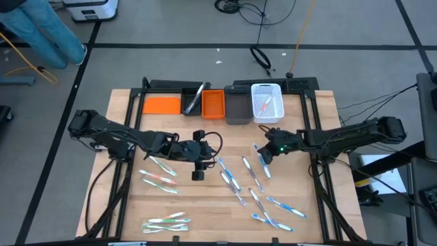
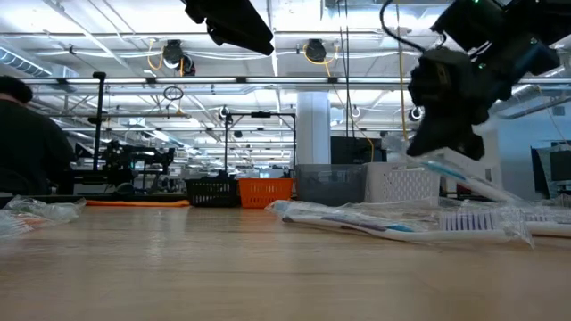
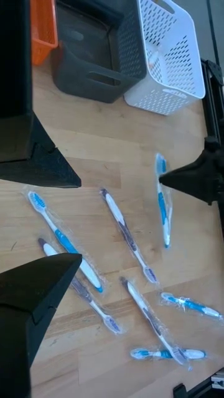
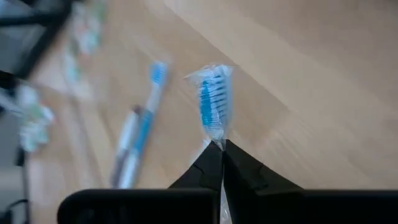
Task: Pick & Place Toothbrushes
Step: Put the blue toothbrush into the orange bin
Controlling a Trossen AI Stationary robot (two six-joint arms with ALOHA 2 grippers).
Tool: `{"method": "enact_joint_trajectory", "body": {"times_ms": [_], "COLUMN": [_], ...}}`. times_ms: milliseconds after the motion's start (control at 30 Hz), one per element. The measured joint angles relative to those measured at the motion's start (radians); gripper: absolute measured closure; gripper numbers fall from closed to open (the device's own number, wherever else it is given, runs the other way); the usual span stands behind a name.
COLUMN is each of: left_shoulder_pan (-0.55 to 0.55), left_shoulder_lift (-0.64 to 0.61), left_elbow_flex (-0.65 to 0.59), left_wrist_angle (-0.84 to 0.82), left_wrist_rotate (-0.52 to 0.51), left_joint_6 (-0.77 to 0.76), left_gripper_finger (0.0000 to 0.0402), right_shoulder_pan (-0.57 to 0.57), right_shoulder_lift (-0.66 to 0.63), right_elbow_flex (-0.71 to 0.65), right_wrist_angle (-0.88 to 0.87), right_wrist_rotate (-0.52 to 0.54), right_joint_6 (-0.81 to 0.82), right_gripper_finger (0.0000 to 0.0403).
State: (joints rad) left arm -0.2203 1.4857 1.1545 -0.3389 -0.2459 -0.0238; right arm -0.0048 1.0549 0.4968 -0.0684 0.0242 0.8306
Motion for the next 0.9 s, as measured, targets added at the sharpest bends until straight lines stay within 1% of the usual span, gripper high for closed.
{"method": "enact_joint_trajectory", "body": {"times_ms": [267,467,700,900], "left_shoulder_pan": [0.0,0.001,0.014,0.035], "left_shoulder_lift": [0.0,0.0,0.0,0.0], "left_elbow_flex": [0.0,0.0,0.0,0.0], "left_wrist_angle": [0.01,0.092,0.211,0.27], "left_wrist_rotate": [0.0,0.0,0.0,0.0], "left_joint_6": [-0.003,-0.003,0.0,-0.007], "left_gripper_finger": [0.022,0.022,0.022,0.022], "right_shoulder_pan": [0.0,0.0,0.0,0.0], "right_shoulder_lift": [-0.012,-0.012,-0.011,-0.011], "right_elbow_flex": [0.001,0.001,0.002,0.002], "right_wrist_angle": [0.333,0.575,0.777,0.911], "right_wrist_rotate": [0.002,0.023,0.032,0.034], "right_joint_6": [-0.153,-0.283,-0.399,-0.471], "right_gripper_finger": [0.0403,0.0403,0.0403,0.0403]}}
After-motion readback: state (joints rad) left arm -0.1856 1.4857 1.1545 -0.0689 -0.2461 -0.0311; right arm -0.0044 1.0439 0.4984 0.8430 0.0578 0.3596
